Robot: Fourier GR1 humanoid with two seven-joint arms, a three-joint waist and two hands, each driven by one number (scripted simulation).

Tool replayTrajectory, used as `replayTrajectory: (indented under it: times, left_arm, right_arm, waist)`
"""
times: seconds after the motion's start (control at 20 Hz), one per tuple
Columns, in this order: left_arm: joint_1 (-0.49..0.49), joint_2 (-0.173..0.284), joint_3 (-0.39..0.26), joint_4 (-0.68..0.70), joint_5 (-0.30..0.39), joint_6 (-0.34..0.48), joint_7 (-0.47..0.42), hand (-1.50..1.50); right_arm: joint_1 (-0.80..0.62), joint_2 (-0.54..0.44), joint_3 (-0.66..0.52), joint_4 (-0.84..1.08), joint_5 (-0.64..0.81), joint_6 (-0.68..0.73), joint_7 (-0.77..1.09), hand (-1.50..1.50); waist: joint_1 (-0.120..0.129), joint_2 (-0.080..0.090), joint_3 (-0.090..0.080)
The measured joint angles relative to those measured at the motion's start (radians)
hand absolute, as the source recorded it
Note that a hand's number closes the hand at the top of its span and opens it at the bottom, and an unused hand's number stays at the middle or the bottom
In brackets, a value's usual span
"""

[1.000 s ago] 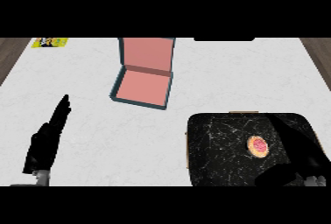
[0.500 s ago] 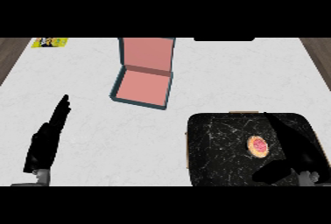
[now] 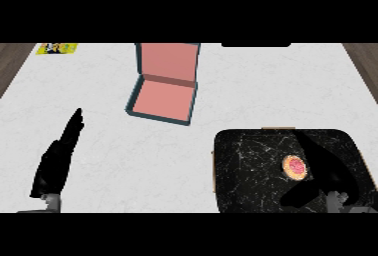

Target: Pick the cupcake from the tray and place it in the cardboard box

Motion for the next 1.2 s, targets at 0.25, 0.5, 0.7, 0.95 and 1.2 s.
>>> replayTrajectory:
  times: [0.25,0.5,0.7,0.95,1.2]
  left_arm:
    - [-0.017,-0.013,0.029,0.019,-0.008,-0.016,-0.005,0.00]
    - [-0.012,-0.025,0.035,0.012,-0.023,-0.020,-0.006,0.00]
    - [-0.005,-0.028,0.040,0.006,-0.021,-0.034,-0.009,0.00]
    - [-0.010,-0.039,0.037,-0.005,-0.031,-0.040,0.006,0.00]
    - [-0.050,-0.048,0.003,-0.004,-0.038,-0.060,-0.003,0.00]
  right_arm:
    - [0.017,0.035,-0.015,0.018,0.018,0.019,-0.028,1.50]
    - [0.017,0.020,-0.019,0.040,0.107,-0.035,-0.098,1.50]
    - [0.012,0.012,-0.009,0.059,0.200,-0.095,-0.133,1.50]
    - [-0.075,-0.010,-0.014,0.100,0.247,-0.103,-0.213,1.50]
    - [-0.272,-0.105,0.035,0.199,0.236,-0.041,-0.463,1.50]
  waist:
    - [-0.001,0.000,0.000]
    - [0.000,0.000,0.000]
    - [0.001,0.000,0.000]
    - [0.011,0.002,0.000]
    - [0.100,0.031,0.004]
